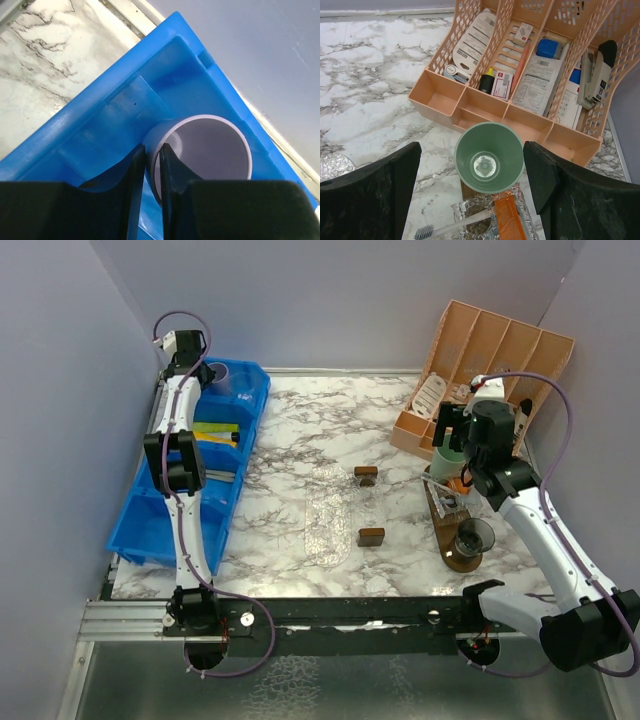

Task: Prepare toiletry sets of a toothbrush and toothpaste on the tray
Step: Pick up the cup from the storage box, then place the cup on the tray.

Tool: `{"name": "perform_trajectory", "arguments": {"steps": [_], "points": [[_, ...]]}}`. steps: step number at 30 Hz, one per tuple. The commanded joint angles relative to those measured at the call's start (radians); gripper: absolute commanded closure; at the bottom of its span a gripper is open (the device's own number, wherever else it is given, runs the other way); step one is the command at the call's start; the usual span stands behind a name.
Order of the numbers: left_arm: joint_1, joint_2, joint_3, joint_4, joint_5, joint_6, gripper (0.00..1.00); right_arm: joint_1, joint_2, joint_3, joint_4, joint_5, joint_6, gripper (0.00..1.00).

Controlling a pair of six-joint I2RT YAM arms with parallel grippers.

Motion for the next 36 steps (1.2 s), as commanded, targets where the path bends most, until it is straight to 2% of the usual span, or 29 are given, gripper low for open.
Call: {"name": "perform_trajectory", "arguments": {"steps": [1,5,11,14,17,22,28,32,36], "points": [[0.015,-0.055,0.023,0.009,0.011,-0.012,0.84,0.001,-0.004,0.022,-0.002,0.020,0.003,0.16],[0.023,-0.130,0.010,0.010,0.026,-0.009,0.95,0.000,-0.010,0.014,-0.001,0.011,0.001,0.16],[0.026,-0.295,-0.051,0.010,0.029,0.006,0.97,0.001,-0.021,0.001,0.017,-0.046,-0.014,0.16],[0.022,-0.410,-0.143,0.002,0.061,0.013,0.99,0.001,-0.015,0.005,0.016,-0.089,-0.020,0.15],[-0.016,-0.555,-0.299,-0.014,0.061,0.034,1.00,0.000,-0.011,0.009,0.025,-0.122,-0.038,0.15],[-0.202,-0.809,-0.587,-0.042,-0.035,0.099,1.00,0.007,-0.011,0.007,0.065,-0.093,-0.041,0.14],[-0.474,-1.067,-0.909,-0.065,-0.112,0.093,1.00,0.052,-0.027,-0.007,0.066,-0.035,-0.005,0.10],[-0.584,-1.128,-1.024,-0.097,-0.082,0.067,1.00,0.062,-0.029,-0.012,0.065,-0.016,0.018,0.07],[-0.632,-1.088,-1.059,-0.059,-0.045,0.112,1.00,0.062,-0.031,0.002,0.056,-0.010,0.022,0.04]]}}
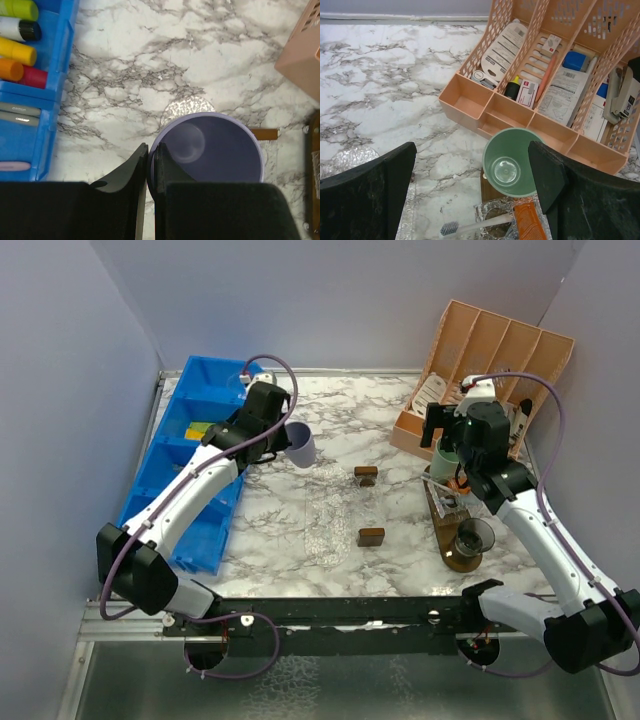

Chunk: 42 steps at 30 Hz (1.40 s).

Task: Prepare toiletry sets of a toothbrush and toothpaste on the tray
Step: Place the cup on the tray.

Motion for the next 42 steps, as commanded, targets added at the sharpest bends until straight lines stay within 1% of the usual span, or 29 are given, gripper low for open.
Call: {"name": "perform_trajectory", "arguments": {"steps": [1,6,9,15,19,25,29,34,36,39,42], "points": [[-0.038,0.029,-0.019,0.048,0.018,0.048,1.00,0.002,-0.023,0.010,0.016,0.036,0.022,0.03],[-0.083,0.133,0.004,0.110,0.079,0.143,1.00,0.002,-0.032,0.041,-0.017,0.029,0.011,0.00],[-0.099,0.184,0.004,0.146,0.114,0.187,1.00,0.002,-0.052,0.037,0.001,0.041,0.004,0.00],[-0.109,0.289,0.047,0.172,0.112,0.266,1.00,0.002,-0.087,0.026,0.005,0.065,-0.010,0.00],[-0.109,0.356,0.076,0.188,0.134,0.287,1.00,0.002,-0.095,0.025,-0.008,0.084,-0.011,0.00],[-0.108,0.417,0.092,0.226,0.116,0.302,1.00,0.002,-0.104,0.010,-0.011,0.101,-0.011,0.00],[-0.109,0.430,0.096,0.228,0.100,0.300,1.00,0.002,-0.100,0.006,-0.012,0.107,-0.023,0.00],[-0.109,0.417,0.058,0.236,0.106,0.285,1.00,0.001,-0.092,0.003,-0.008,0.113,-0.035,0.00],[-0.109,0.392,0.029,0.238,0.086,0.273,1.00,0.002,-0.090,0.002,-0.007,0.114,-0.041,0.00],[-0.108,0.361,-0.016,0.258,0.064,0.270,0.93,0.001,-0.087,-0.004,0.000,0.113,-0.047,0.00],[-0.108,0.362,-0.018,0.255,0.057,0.275,0.88,0.001,-0.082,-0.008,0.004,0.106,-0.048,0.00]]}}
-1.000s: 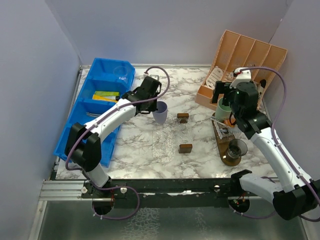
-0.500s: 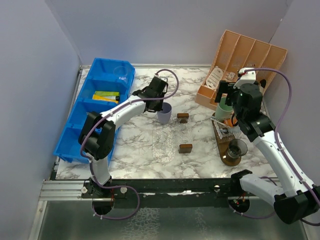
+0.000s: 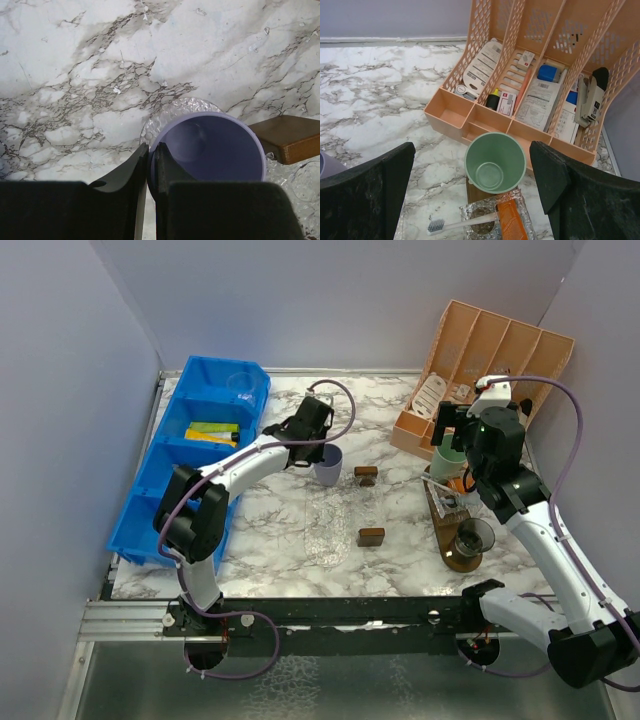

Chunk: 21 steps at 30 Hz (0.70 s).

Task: Prepare toiletry sets of a toothbrush and toothpaste on the tray
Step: Place the cup on the tray.

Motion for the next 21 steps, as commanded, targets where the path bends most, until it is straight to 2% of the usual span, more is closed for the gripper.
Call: {"name": "perform_trajectory", "arguments": {"steps": [1,8,13,17,21], "points": [[-0.002,-0.030,-0.023,-0.004,-0.041,0.001,0.85,0.001,0.002,-0.012,0.013,0.022,-0.018,0.00],[0.002,-0.053,0.015,-0.044,-0.066,0.049,0.60,0.001,0.012,-0.018,0.015,0.023,-0.012,0.00],[0.047,-0.166,0.029,-0.053,-0.052,0.067,0.43,0.001,0.008,-0.019,0.004,0.041,-0.019,0.00],[0.114,-0.249,0.015,0.021,-0.028,0.046,0.35,0.001,0.003,-0.028,0.003,0.059,-0.025,0.00],[0.245,-0.235,0.039,0.098,-0.070,-0.063,0.30,0.001,0.014,-0.031,0.015,0.084,-0.033,0.00]]}}
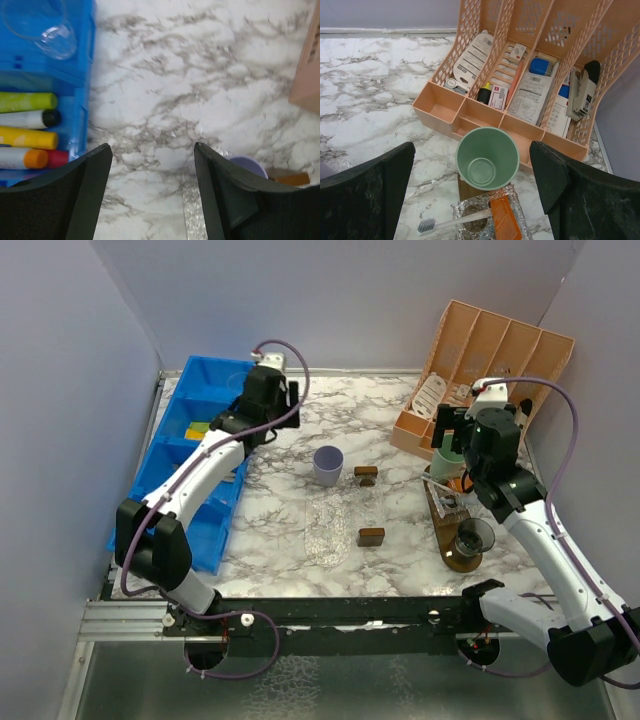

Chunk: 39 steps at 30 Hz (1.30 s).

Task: Prepare toiletry sets of a toothbrush and toothpaste on the tray
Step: Place the cup on the tray, then pick up the cup from the storage box.

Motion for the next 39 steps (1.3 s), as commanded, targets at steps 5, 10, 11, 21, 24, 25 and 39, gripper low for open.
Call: {"name": "perform_trajectory", "arguments": {"steps": [5,10,11,21,24,25,39], "points": [[0.274,0.177,0.204,0.090,-0.036,-0.213,0.33,0.000,0.026,-0.009,0.023,0.088,-0.026,0.00],[0.352,0.434,0.524,-0.052,-0.063,-0.169,0.41,0.001,0.039,-0.006,0.009,0.148,-0.016,0.00],[0.363,0.484,0.587,-0.073,-0.065,-0.142,0.42,0.001,0.039,-0.006,0.004,0.161,-0.014,0.00],[0.429,0.768,0.908,-0.160,-0.050,0.056,0.43,-0.001,0.067,0.006,-0.036,0.249,0.020,0.00],[0.444,0.819,0.942,-0.154,-0.010,0.094,0.43,-0.001,0.086,0.015,-0.038,0.255,0.029,0.00],[0.446,0.838,0.956,-0.155,0.006,0.104,0.43,-0.001,0.095,0.019,-0.036,0.253,0.029,0.00],[0.448,0.927,0.998,-0.152,0.079,0.143,0.68,-0.002,0.166,0.062,-0.008,0.245,0.006,0.00]]}}
